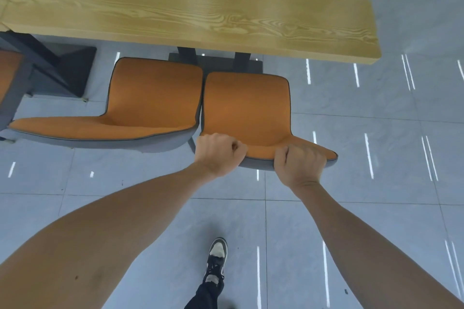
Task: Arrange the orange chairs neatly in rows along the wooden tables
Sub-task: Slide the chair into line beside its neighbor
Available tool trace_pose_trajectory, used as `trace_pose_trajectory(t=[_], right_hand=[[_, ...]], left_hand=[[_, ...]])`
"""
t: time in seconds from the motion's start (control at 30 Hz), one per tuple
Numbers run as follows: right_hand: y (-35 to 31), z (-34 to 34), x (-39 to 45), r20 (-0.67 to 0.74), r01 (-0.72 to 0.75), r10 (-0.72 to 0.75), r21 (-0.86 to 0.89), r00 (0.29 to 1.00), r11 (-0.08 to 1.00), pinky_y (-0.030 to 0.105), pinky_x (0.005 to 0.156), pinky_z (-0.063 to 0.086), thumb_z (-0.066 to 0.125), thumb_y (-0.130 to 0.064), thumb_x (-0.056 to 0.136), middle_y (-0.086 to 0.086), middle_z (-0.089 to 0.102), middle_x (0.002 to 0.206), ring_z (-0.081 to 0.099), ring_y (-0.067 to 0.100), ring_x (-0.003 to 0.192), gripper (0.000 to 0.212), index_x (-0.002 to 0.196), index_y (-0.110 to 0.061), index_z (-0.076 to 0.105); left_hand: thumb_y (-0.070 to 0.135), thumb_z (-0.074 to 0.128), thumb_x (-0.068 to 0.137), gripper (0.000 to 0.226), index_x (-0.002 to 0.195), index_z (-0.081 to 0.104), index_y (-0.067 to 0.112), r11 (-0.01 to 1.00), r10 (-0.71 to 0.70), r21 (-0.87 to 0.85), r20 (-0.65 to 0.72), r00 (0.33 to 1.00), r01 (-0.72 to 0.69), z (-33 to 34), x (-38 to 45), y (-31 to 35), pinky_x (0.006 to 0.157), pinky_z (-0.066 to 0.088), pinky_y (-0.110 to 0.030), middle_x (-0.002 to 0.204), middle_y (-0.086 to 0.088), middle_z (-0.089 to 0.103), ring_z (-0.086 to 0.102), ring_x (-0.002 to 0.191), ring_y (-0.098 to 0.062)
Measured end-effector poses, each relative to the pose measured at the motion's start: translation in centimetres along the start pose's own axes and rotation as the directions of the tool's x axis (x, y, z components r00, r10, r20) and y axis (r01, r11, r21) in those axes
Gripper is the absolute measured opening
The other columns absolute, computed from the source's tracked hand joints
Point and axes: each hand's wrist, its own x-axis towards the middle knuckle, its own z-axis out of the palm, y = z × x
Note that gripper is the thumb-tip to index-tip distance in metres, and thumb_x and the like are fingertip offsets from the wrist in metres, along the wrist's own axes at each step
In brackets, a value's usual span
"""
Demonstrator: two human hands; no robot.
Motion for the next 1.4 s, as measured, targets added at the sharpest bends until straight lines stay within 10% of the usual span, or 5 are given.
trace_pose_trajectory(t=[0.3, 0.57, 0.97, 1.17, 1.4], right_hand=[[0.0, 0.2, 2.9, -0.026, 0.028, -0.027, 0.039, 0.999, 0.999, 0.018, 0.052, 0.007, 0.042, -0.020, 0.077, -0.006, 0.021, 0.043, 0.021, 0.017, 0.040, 0.036, 0.044, -0.020, 0.028], [1.1, -1.8, 2.1, 0.399, 0.083, -0.112, 0.090, 0.910, 0.993, 0.033, 0.055, 0.034, 0.033, -0.037, 0.095, -0.005, 0.050, 0.060, 0.050, 0.021, 0.063, 0.043, 0.064, -0.016, 0.054], [19.0, -9.8, 9.0, 0.879, 0.081, -0.222, 0.207, 0.421, 0.975, 0.034, 0.084, 0.047, 0.036, -0.050, 0.099, 0.000, 0.066, 0.107, 0.060, 0.021, 0.101, 0.043, 0.102, -0.023, 0.069], [31.7, -15.4, 18.7, 0.809, 0.128, -0.163, 0.110, 0.565, 0.986, 0.037, 0.108, 0.036, 0.043, -0.055, 0.099, -0.004, 0.052, 0.147, 0.044, 0.021, 0.136, 0.049, 0.136, -0.027, 0.058], [41.6, -16.5, 33.8, 0.752, 0.190, -0.177, 0.070, 0.635, 0.979, 0.036, 0.114, 0.029, 0.042, -0.057, 0.099, -0.009, 0.043, 0.155, 0.034, 0.015, 0.144, 0.054, 0.145, -0.029, 0.050]], left_hand=[[0.037, 0.026, 0.080, 0.046, 0.049, 0.047, 0.010, 0.999, 0.041, -0.005, -0.097, 0.994, -0.042, -0.1, 3.0, -0.7, 0.050, 0.015, -0.024, 0.045, 0.005, 0.029, 0.022, 0.045, -0.015], [0.028, 0.034, 0.094, 0.041, 0.056, 0.042, 0.017, 0.996, -0.087, 0.033, 0.042, 0.995, 0.085, -0.3, 0.4, 0.9, 0.052, 0.032, -0.032, 0.052, -0.001, 0.049, 0.043, 0.051, -0.023], [0.053, 0.037, 0.104, 0.052, 0.086, 0.062, 0.011, 0.971, -0.232, 0.097, 0.620, 0.750, 0.220, -2.5, 6.5, 17.5, 0.087, 0.051, -0.042, 0.091, -0.005, 0.067, 0.064, 0.087, -0.025], [0.041, 0.041, 0.103, 0.045, 0.078, 0.057, 0.008, 0.986, -0.163, 0.129, 0.559, 0.813, 0.110, -2.7, 16.3, 31.9, 0.071, 0.046, -0.036, 0.075, -0.006, 0.058, 0.055, 0.066, -0.023], [0.053, 0.038, 0.105, 0.058, 0.148, 0.048, 0.016, 0.981, -0.190, 0.090, 0.338, 0.922, 0.169, -4.4, 31.3, 41.2, 0.104, 0.045, -0.040, 0.141, -0.004, 0.058, 0.056, 0.126, -0.026]])
